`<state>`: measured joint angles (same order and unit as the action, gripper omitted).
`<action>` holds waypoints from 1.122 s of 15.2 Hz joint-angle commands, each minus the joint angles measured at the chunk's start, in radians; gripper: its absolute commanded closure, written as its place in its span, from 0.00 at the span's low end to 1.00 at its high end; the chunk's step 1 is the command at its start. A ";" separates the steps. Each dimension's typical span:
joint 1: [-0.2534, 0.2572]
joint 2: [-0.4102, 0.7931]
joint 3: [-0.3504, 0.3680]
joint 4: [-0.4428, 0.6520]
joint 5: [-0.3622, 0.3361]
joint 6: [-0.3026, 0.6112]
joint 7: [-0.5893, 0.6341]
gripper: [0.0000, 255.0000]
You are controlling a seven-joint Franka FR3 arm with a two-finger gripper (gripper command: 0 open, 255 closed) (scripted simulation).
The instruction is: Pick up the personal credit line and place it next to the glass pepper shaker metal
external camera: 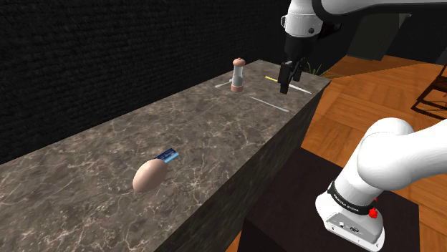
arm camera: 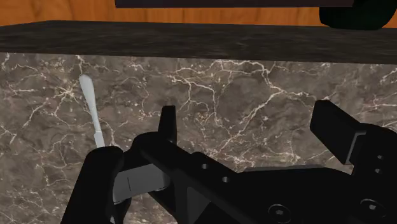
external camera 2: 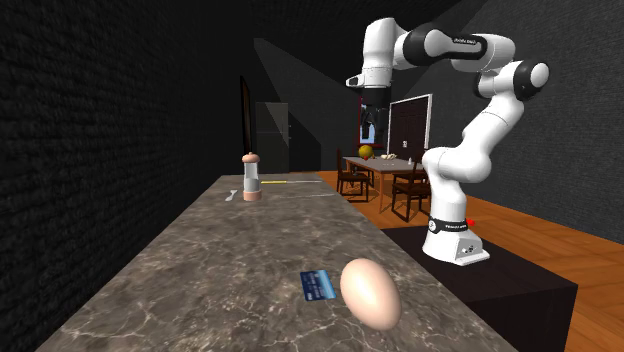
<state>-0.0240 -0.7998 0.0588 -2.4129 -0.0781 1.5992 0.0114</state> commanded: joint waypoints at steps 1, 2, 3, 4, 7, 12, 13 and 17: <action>0.000 0.000 0.000 0.000 0.000 0.000 0.000 0.00; 0.012 0.018 -0.014 -0.014 0.003 0.044 -0.032 0.00; 0.024 0.037 -0.027 -0.025 0.006 0.088 -0.064 0.00; 0.036 0.058 -0.040 -0.036 0.011 0.132 -0.096 0.00; 0.075 0.129 -0.079 -0.057 0.029 0.259 -0.196 0.00; 0.152 0.269 -0.138 -0.060 0.085 0.453 -0.375 0.00; 0.170 0.299 -0.149 -0.056 0.100 0.488 -0.414 0.00; 0.243 0.423 -0.191 -0.027 0.180 0.612 -0.581 0.00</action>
<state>0.2000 -0.4021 -0.1223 -2.4497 0.0800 2.1861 -0.5229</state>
